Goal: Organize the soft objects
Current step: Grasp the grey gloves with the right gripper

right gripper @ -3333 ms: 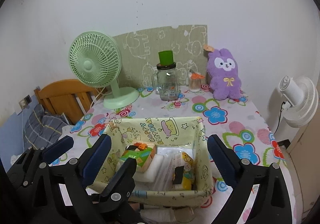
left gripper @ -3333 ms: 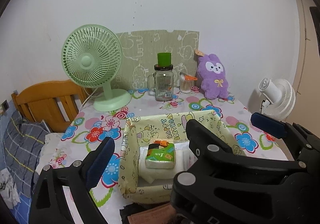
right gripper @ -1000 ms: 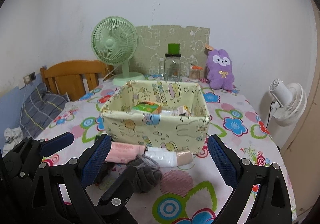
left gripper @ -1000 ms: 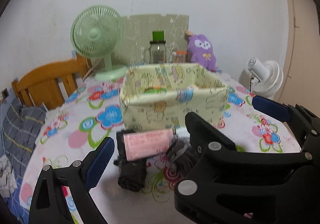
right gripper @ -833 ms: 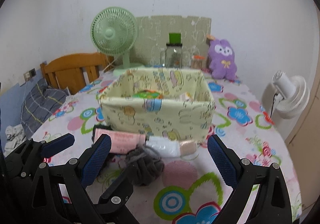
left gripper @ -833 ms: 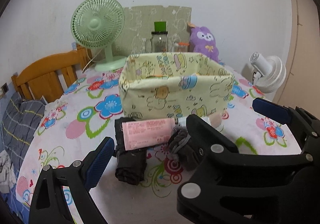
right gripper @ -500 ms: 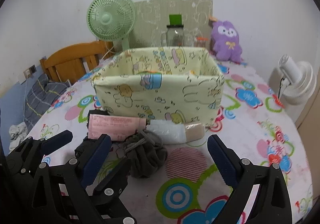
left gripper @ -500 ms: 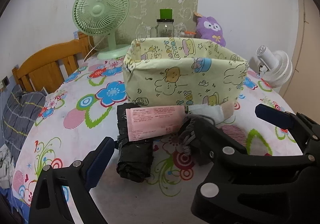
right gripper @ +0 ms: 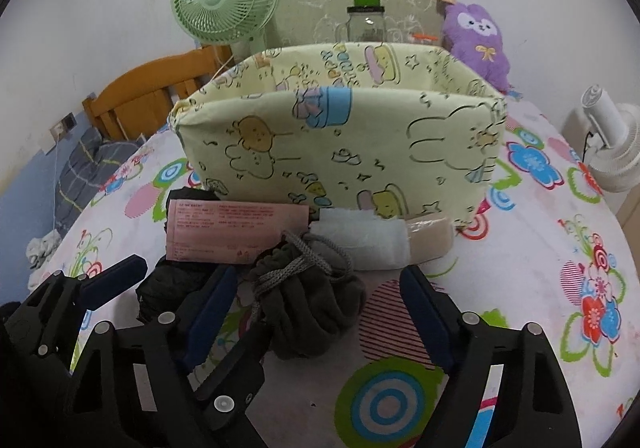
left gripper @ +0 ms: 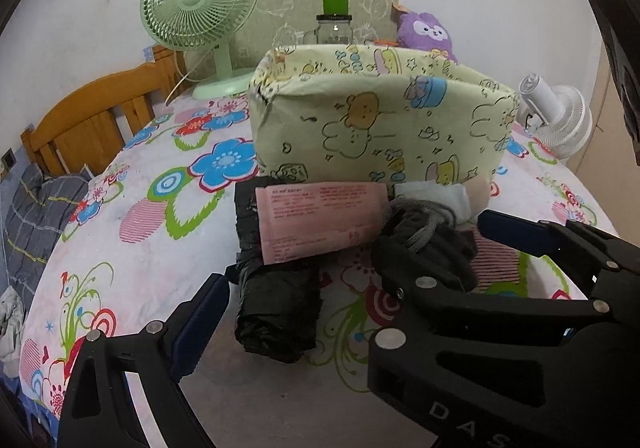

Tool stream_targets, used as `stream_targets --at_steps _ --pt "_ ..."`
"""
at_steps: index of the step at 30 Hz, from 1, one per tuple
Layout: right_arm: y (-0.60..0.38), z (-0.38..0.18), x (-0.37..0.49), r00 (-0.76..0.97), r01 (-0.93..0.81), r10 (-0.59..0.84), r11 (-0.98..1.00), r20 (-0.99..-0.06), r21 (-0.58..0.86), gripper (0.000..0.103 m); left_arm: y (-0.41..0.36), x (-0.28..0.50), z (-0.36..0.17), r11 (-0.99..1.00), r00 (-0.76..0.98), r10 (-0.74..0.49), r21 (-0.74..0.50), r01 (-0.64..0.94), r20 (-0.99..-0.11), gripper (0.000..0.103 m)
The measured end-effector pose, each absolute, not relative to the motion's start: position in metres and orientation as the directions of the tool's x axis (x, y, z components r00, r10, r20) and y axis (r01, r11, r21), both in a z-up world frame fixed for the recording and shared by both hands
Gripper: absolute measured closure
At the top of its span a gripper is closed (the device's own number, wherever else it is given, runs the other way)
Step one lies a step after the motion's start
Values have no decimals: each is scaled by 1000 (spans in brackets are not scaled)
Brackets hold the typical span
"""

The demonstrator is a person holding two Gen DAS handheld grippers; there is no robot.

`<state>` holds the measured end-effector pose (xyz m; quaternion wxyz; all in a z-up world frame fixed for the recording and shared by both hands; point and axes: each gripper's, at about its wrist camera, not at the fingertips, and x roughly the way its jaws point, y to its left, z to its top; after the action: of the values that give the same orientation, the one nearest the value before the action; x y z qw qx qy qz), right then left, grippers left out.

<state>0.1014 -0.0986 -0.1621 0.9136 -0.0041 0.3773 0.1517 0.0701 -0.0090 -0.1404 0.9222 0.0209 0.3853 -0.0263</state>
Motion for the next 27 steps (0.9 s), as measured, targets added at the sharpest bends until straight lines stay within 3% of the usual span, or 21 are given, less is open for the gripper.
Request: stream_targets --at_steps 5,9,22,27 --pt "-93 -172 105 630 -287 282 950 -724 121 39 -9 72 -148 998 681 -17 32 59 -732 7" --pt "-92 -170 101 640 -293 286 949 -713 117 47 -10 68 -146 998 689 -19 31 61 -724 7" --pt "-113 -148 84 699 -265 275 957 -660 118 51 -16 67 -127 997 719 3 58 52 -695 7" --pt "-120 -141 84 721 -222 241 968 -649 114 51 -20 74 -121 994 732 29 100 54 -681 12"
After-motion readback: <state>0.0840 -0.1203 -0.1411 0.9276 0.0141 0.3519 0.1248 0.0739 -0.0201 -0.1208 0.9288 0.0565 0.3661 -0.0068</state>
